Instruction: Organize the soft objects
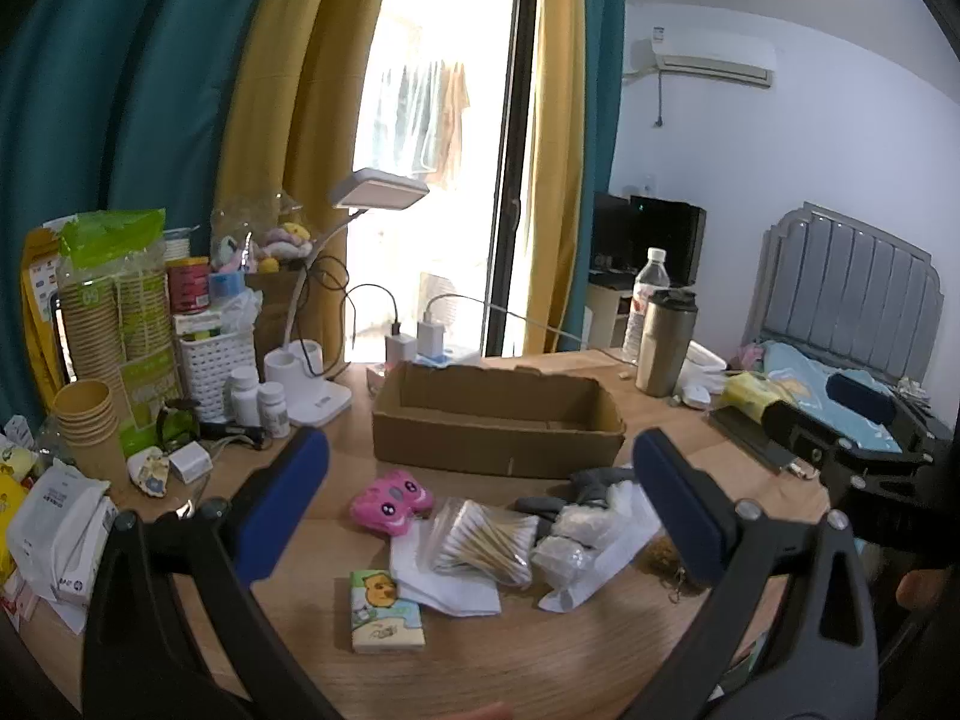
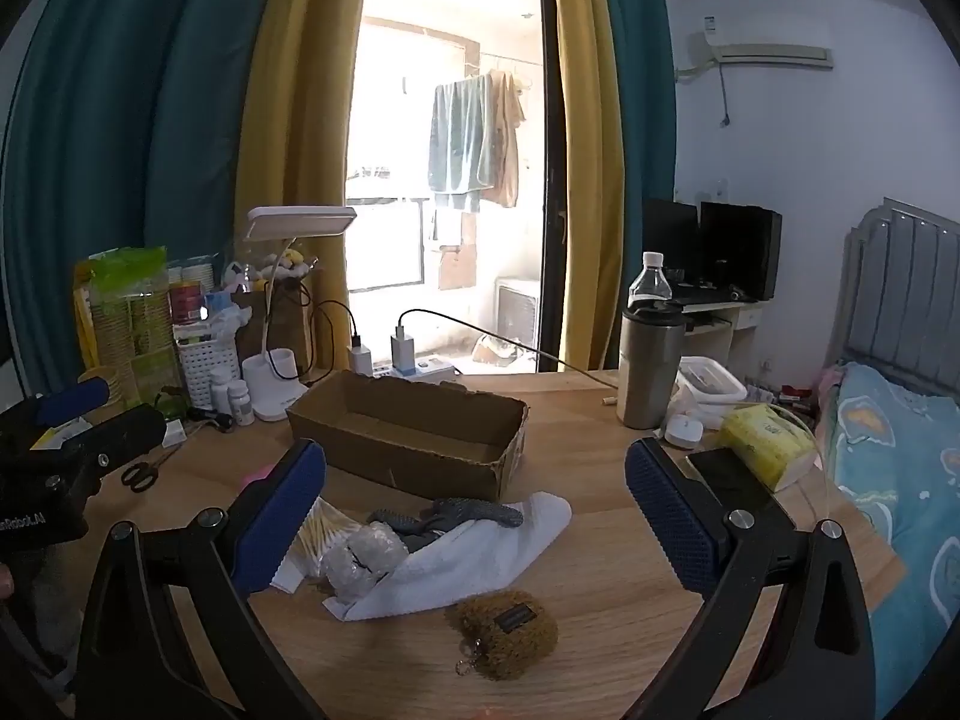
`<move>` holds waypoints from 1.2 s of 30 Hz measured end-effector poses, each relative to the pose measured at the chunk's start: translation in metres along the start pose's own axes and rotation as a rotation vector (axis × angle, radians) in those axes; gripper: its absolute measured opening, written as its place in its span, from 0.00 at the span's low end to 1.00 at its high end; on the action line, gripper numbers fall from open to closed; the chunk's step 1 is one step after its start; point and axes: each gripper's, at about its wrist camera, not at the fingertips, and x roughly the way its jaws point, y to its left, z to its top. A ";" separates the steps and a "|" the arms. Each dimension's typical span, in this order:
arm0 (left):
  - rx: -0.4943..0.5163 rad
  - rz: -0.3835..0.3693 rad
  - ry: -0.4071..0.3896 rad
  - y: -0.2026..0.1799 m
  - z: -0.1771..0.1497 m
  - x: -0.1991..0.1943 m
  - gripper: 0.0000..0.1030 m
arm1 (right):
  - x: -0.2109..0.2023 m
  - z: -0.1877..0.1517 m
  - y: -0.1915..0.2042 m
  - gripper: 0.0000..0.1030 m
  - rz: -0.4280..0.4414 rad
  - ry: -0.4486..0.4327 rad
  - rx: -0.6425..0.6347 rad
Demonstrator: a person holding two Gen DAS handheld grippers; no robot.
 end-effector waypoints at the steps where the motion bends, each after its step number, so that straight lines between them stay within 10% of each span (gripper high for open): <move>1: -0.001 0.001 0.000 0.000 0.000 0.000 0.99 | 0.000 -0.001 -0.001 0.99 0.002 -0.001 0.000; 36: -0.012 0.017 0.023 0.000 -0.003 0.003 0.99 | -0.001 -0.004 0.002 0.99 0.007 0.003 -0.005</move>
